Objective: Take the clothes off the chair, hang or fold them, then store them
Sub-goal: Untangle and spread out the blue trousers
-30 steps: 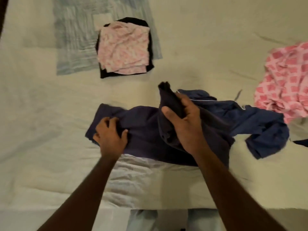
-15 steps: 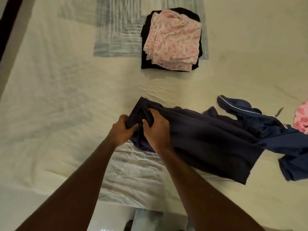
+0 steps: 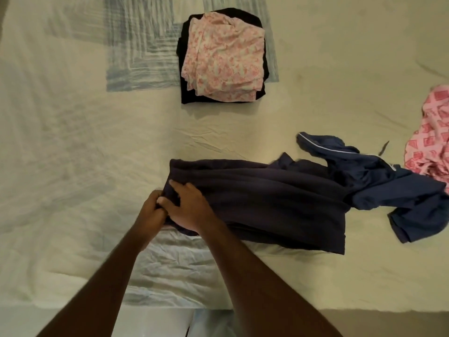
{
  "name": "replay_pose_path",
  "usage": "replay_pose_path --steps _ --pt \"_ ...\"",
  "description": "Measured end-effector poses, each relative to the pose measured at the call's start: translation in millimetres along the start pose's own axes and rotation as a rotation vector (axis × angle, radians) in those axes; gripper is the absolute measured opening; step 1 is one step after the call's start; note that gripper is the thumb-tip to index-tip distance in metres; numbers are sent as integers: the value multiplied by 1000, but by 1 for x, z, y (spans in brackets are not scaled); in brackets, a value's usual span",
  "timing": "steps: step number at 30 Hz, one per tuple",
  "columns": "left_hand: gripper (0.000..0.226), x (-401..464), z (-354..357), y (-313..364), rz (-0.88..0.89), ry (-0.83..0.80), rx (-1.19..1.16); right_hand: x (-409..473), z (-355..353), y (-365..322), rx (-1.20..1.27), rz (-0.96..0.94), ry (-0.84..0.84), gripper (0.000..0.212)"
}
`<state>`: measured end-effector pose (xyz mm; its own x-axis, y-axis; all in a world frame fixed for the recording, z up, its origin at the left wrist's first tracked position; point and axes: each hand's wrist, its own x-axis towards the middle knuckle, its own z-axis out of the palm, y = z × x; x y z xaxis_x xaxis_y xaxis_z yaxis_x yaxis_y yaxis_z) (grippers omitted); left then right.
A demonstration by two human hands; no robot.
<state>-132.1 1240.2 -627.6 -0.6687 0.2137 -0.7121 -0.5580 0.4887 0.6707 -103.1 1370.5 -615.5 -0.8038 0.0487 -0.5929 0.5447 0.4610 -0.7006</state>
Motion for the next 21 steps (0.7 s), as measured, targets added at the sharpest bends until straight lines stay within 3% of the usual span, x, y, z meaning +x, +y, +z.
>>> replay_pose_path --steps 3,4,6,7,9,11,13,15,17,21 --pt "26 -4 10 6 168 304 252 -7 -19 4 373 17 -107 58" --pt "30 -6 17 11 270 439 394 -12 -27 9 502 9 -43 51" --pt "32 -16 36 30 503 596 703 -27 -42 30 576 -58 289 36" --pt "28 -18 47 37 642 545 815 -36 -53 48 530 -75 513 26" --pt "20 -20 77 44 931 287 970 -59 -80 98 310 -23 963 16" --pt "17 -12 113 44 1100 32 1139 -88 -113 158 106 247 1201 22" --pt "40 -4 146 46 1017 -166 1300 -115 -141 206 87 670 1168 34" --pt "70 6 170 52 798 -274 1414 -135 -157 240 116 936 1065 62" --pt "96 18 184 58 651 -255 1426 -148 -172 260 159 942 989 75" --pt "123 35 188 63 539 -258 1482 -154 -193 278 464 624 765 72"
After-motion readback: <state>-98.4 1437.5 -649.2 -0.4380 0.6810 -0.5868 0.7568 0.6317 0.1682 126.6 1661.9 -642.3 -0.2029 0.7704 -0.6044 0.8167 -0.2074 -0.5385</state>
